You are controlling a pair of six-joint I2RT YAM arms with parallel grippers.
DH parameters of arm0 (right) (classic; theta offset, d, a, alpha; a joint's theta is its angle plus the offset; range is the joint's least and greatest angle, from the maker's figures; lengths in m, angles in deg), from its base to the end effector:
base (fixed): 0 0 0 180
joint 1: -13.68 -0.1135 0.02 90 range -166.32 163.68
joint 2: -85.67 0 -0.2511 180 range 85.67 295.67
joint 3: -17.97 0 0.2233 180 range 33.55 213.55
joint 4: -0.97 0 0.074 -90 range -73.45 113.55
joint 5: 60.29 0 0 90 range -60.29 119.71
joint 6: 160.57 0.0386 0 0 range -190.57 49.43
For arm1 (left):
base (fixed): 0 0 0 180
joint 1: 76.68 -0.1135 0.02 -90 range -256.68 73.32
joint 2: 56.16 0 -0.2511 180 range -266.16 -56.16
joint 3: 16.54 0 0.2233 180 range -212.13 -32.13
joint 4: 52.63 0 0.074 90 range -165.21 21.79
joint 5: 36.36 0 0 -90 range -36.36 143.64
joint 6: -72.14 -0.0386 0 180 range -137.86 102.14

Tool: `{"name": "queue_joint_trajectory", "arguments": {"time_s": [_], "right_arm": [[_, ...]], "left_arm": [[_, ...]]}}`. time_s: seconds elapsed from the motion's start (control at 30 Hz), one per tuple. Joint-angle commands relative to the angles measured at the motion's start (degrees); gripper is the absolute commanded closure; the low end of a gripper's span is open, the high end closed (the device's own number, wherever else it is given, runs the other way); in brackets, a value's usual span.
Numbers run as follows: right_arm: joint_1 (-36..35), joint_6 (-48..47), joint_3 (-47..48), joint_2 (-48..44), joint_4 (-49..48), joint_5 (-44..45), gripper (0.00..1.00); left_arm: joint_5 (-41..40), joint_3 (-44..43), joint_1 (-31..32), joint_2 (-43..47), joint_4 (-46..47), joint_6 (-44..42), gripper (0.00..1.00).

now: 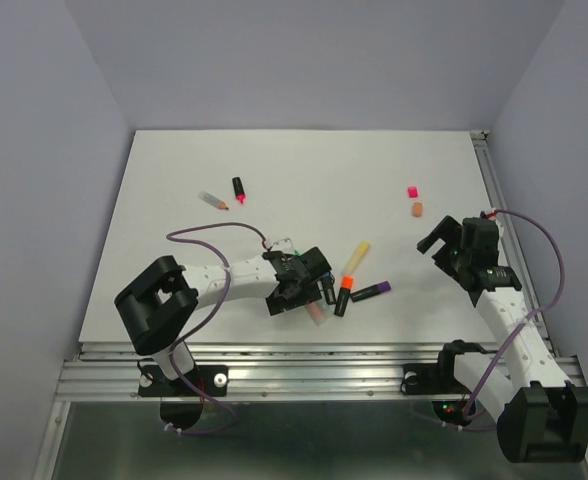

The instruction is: Open the pen caps

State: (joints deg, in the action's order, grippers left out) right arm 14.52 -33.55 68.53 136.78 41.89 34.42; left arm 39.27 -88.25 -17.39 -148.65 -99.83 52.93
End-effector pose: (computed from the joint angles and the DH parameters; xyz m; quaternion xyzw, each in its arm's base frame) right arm 0.1699 -0.0057 0.2323 0.3115 0.8561 0.0919 0.4019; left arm 0.1520 -0.2371 0.1819 -0.1213 0.9666 -0.1200 0.1913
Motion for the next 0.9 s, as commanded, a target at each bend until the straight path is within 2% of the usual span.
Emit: {"name": "queue_joint_trajectory", "arguments": {"time_s": [0.0,0.2,0.3,0.57,0.67,0.87], "right_arm": [[0.21,-0.80,-0.79,0.22,-1.09,1.27,0.00],[0.21,-0.63,-0.79,0.74,-1.17,1.27,0.00],[0.21,-0.80,-0.88,0.92,-1.35,1.00,0.00],[0.21,-1.16,-1.14,1.09,-1.08,1.53,0.00],[0.21,-1.16,-0.88,1.18,-0.82,1.35,0.00],[0.21,-1.51,-0.44,0.92,-0.21,1.53,0.00]], "left_arm": [[0.13,-2.07,-0.23,-1.11,-0.47,-1.08,0.16],[1.54,-3.30,1.88,-3.75,-0.20,-1.97,0.17],[1.89,-3.47,2.06,-4.80,-0.20,-1.88,0.22],[2.68,-3.82,2.68,-5.77,-0.03,-1.79,0.25],[3.47,-3.82,4.08,-5.86,0.41,-1.53,0.30],[6.11,-3.12,6.37,-7.53,1.12,-1.17,0.33]]}}
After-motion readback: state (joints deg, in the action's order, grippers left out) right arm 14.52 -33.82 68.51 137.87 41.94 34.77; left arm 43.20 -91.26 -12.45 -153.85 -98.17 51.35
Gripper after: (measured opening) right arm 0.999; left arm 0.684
